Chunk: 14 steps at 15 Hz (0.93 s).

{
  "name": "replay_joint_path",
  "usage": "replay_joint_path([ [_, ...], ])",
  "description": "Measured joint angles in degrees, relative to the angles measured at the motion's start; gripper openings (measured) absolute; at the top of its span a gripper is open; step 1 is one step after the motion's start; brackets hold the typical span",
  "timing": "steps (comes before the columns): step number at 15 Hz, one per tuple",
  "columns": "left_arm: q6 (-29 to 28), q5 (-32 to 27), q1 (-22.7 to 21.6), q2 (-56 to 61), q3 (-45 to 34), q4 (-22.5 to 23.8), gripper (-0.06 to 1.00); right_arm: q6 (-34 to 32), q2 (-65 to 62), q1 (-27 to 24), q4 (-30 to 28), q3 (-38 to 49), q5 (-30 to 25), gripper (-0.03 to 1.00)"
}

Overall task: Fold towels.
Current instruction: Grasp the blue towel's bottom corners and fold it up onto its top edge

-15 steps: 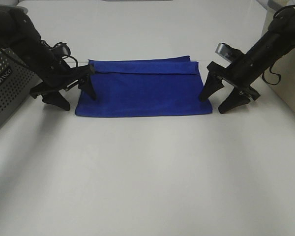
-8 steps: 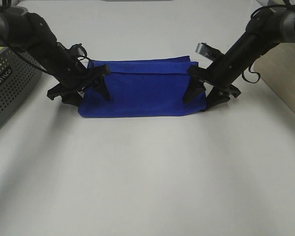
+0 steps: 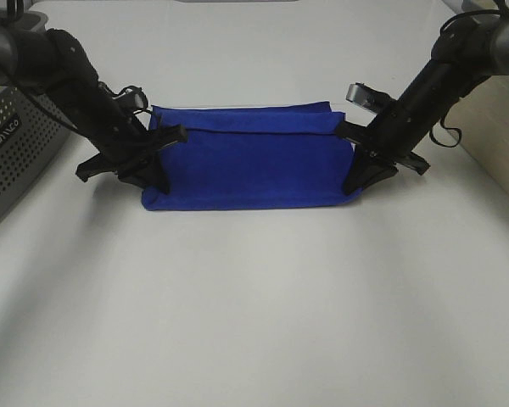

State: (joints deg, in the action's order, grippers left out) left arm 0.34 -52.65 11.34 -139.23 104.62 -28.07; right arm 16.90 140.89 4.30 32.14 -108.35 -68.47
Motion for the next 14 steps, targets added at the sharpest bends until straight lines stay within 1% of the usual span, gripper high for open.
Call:
replay_joint_path([
  [1, 0.0, -1.95, 0.0, 0.11, 0.0, 0.46, 0.04, 0.0, 0.0, 0.0, 0.0, 0.06, -0.57, 0.02],
  [2, 0.0, -1.95, 0.0, 0.11, 0.0, 0.46, 0.04, 0.0, 0.0, 0.0, 0.0, 0.06, -0.57, 0.02],
  [3, 0.0, -4.01, 0.0, 0.4, -0.23, 0.86, 0.04, 0.0, -0.29, 0.0, 0.0, 0.97, -0.52, 0.02],
  [4, 0.0, -4.58, 0.0, 3.38, -4.98, 1.83, 0.04, 0.0, -3.27, 0.0, 0.0, 6.19, -0.52, 0.02],
  [5, 0.0, -4.58, 0.0, 3.38, -4.98, 1.83, 0.04, 0.0, -3.27, 0.0, 0.0, 6.19, -0.52, 0.02],
  [8, 0.0, -3.84, 0.29, 10.37, -17.48, 2.12, 0.04, 0.0, -12.66, 0.0, -0.4, 20.17, 0.11, 0.02],
  [9, 0.0, -2.69, 0.29, 12.78, -21.54, 2.12, 0.04, 0.0, -15.13, 0.06, -0.34, 25.04, 0.63, 0.02],
  [10, 0.0, -1.03, 0.29, 17.07, -27.33, 1.83, 0.04, 0.06, -18.62, 0.06, -0.29, 32.6, 2.98, 0.02],
  [11, 0.0, 0.06, 0.29, 19.71, -30.83, 1.72, 0.04, 0.11, -20.34, 0.06, -0.06, 37.01, 4.81, 0.02],
  [12, -0.34, 0.8, 0.34, 22.0, -33.35, 1.6, 0.04, 0.29, -21.6, 0.06, 0.11, 39.59, 6.07, 0.02],
  [14, -1.26, 0.92, 0.46, 23.61, -35.52, 1.49, 0.04, 0.63, -22.35, 0.11, 0.17, 40.97, 7.16, 0.02],
])
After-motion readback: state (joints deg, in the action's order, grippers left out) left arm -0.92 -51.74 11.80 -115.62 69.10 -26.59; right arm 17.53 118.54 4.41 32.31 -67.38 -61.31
